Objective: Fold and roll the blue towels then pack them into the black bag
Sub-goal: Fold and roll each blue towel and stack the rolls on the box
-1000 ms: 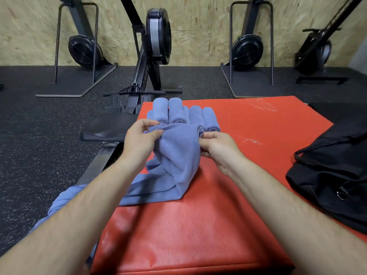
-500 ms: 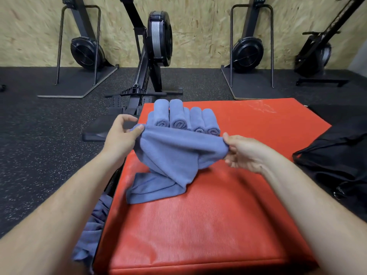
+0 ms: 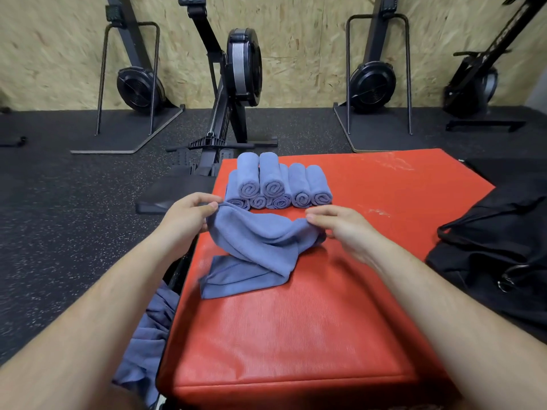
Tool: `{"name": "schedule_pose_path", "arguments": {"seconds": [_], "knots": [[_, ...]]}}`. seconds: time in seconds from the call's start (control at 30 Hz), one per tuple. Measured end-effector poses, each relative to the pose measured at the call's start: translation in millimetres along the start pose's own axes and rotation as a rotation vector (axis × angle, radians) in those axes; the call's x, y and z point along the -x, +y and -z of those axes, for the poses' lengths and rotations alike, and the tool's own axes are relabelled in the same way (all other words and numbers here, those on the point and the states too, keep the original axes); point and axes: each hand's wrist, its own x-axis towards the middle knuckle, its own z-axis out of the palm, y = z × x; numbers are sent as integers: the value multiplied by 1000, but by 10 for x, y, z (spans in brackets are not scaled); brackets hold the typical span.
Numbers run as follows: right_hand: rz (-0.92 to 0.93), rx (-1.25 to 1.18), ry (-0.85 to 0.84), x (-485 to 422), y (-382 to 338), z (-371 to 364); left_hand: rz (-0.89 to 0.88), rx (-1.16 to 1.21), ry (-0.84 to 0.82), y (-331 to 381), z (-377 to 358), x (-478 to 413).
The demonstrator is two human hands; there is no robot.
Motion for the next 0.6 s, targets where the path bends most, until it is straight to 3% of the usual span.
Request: {"name": "schedule_pose_path", "arguments": {"seconds": [0.07, 0.13, 0.23, 0.3, 0.37, 0.6], "knots": [[26, -135, 74, -77, -35, 8, -22, 5, 11, 5, 37, 19], [-54, -171, 34, -84, -69, 31, -38, 17, 41, 16, 91, 35], [-265, -208, -224, -16, -148, 53, -76, 6, 53, 24, 188, 83], [-295, -257, -349, 41, -196, 46, -84, 5, 22, 8, 269, 117], [-235, -205, -373, 82, -213, 16, -98, 13, 3, -1, 340, 166], [152, -68, -124, 127, -736, 213, -183, 23, 123, 433, 584, 123]]}}
